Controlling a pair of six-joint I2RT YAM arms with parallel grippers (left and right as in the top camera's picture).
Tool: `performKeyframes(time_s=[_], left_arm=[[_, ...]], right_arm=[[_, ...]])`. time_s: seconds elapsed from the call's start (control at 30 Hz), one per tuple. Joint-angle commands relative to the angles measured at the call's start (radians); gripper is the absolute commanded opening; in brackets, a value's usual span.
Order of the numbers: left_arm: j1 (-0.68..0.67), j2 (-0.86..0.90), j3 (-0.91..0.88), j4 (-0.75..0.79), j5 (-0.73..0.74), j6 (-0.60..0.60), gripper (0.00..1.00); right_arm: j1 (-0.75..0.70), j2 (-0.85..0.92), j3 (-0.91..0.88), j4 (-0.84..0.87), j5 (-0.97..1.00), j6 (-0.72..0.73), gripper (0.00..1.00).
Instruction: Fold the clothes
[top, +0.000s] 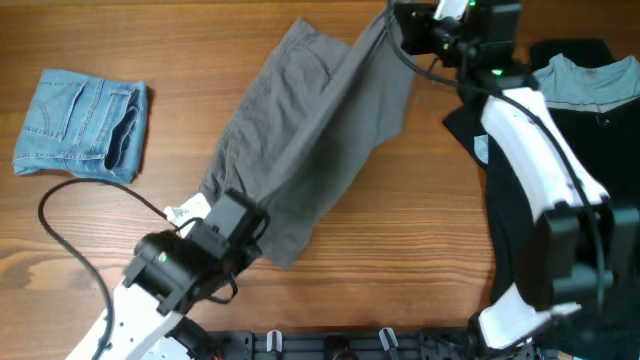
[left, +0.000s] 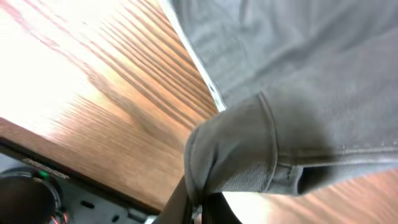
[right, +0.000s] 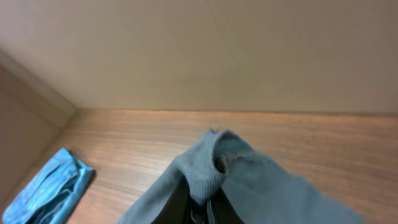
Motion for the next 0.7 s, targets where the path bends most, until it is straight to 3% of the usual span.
performKeyframes(time_s=[0.0,0.07,0.1,0.17,0.23,0.3,0.37,0.43,0.47,0.53,0.67], left_arm=[[0.081,0.112,-0.029,-0.035,-0.127,-0.011,0.04],[0.131,0.218,-0.029,-0.030,-0.182,0.001,0.04],[0.141,0.243,-0.029,-0.022,-0.199,0.001,0.04],[0.180,0.322,-0.029,0.009,-0.241,0.002,0.56],[0.214,0.378,-0.029,0.009,-0.239,0.057,0.85],[0.240,0.399,-0.029,0.021,-0.230,0.102,0.94],[0.248,0.395,-0.029,0.076,-0.156,0.185,0.95],[0.247,0.397,-0.029,0.228,-0.010,0.409,0.94],[0.248,0.397,-0.029,0.277,-0.004,0.453,0.95],[0.248,0.397,-0.029,0.351,0.029,0.540,0.96],[0.248,0.393,-0.028,0.371,0.067,0.621,0.92]], right_arm=[[0.015,0.116,0.041,0.080,0.062,0.026,0.04],[0.051,0.200,0.041,0.146,0.039,0.025,0.05],[0.060,0.217,0.041,0.165,0.039,0.024,0.14],[0.074,0.260,0.041,0.212,0.039,0.024,1.00],[0.053,0.247,0.041,0.163,0.016,-0.005,1.00],[0.015,0.218,0.041,0.051,-0.021,-0.007,1.00],[-0.031,0.182,0.041,-0.155,-0.039,-0.041,1.00],[-0.074,0.173,0.041,-0.364,-0.031,-0.108,1.00],[-0.087,0.176,0.036,-0.449,-0.023,-0.114,1.00],[-0.084,0.178,0.002,-0.510,0.008,-0.169,1.00],[-0.055,0.222,-0.043,-0.432,0.011,-0.177,0.98]])
